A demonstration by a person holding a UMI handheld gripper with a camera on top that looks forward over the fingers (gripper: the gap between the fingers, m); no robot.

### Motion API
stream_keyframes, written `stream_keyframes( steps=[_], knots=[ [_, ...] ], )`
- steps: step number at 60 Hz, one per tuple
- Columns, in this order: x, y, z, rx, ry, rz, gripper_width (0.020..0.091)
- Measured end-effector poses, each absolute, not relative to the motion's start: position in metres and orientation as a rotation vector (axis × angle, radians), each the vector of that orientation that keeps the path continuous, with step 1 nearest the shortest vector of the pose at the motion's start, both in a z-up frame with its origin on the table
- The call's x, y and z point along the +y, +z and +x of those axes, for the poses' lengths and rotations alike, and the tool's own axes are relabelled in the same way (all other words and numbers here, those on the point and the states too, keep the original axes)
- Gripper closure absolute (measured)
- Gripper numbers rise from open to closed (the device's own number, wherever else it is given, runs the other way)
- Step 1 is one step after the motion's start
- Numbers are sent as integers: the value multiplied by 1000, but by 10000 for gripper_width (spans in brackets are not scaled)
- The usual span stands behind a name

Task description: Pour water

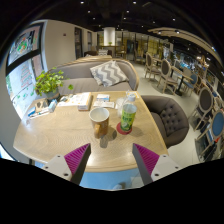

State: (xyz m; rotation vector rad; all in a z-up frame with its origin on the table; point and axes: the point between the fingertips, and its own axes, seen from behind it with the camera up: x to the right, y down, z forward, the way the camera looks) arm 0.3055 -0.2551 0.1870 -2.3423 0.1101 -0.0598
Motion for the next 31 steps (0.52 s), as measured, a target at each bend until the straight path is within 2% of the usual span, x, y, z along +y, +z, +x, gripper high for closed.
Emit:
stream_keyframes(
  steps=[31],
  knots=[
    [-287, 210, 274, 81, -133, -2320, 250]
  ],
)
